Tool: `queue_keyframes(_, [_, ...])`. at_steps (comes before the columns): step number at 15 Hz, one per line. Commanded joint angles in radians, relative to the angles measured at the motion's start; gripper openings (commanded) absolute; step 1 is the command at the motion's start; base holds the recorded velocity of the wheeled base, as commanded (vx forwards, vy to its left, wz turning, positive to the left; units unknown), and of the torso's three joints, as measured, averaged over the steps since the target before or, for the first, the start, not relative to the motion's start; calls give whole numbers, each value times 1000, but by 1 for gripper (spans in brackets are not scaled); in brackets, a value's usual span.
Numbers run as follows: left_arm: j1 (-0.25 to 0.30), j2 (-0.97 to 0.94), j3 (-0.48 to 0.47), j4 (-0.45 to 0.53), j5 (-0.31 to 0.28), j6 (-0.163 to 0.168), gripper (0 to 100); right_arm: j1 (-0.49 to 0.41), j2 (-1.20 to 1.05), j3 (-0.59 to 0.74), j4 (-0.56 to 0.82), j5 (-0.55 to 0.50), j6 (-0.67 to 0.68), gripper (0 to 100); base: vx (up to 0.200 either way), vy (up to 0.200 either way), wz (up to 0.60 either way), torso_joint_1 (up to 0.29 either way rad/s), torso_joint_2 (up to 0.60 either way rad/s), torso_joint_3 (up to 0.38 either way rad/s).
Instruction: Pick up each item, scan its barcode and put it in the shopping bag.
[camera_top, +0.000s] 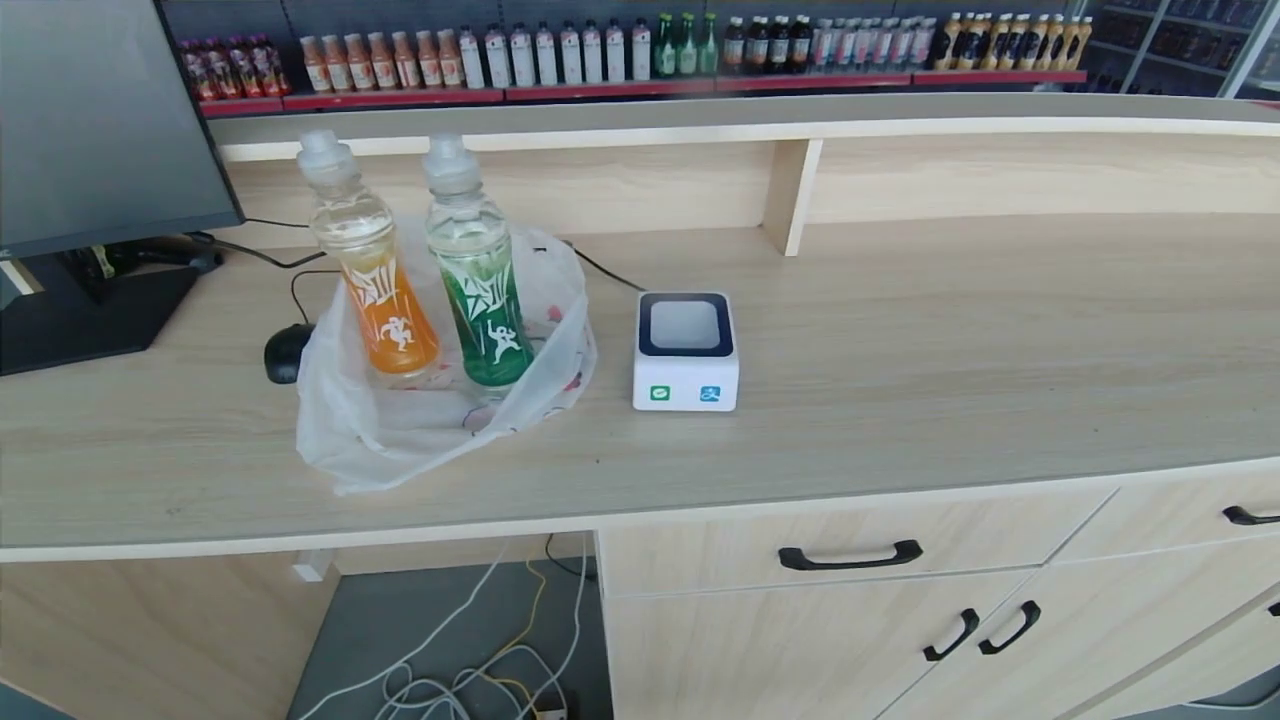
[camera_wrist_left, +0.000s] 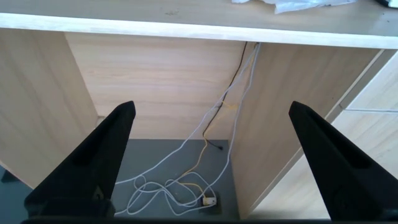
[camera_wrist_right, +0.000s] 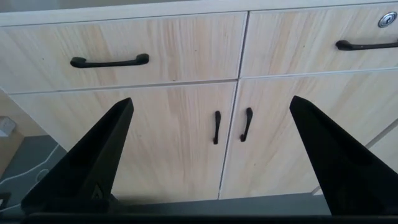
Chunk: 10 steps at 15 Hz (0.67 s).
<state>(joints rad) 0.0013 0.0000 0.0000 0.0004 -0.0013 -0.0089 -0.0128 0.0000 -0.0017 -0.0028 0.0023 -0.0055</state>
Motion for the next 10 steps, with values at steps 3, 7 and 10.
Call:
queue_keyframes(3, [0,0,0,0,0,0,100,0,2,0,0,1,1,100,0,0,0,0,0,0])
queue_keyframes(7, [0,0,0,0,0,1,100,0,2,0,0,1,1,100,0,0,0,0,0,0])
queue_keyframes(10, [0,0,0,0,0,1,100,0,2,0,0,1,1,100,0,0,0,0,0,0])
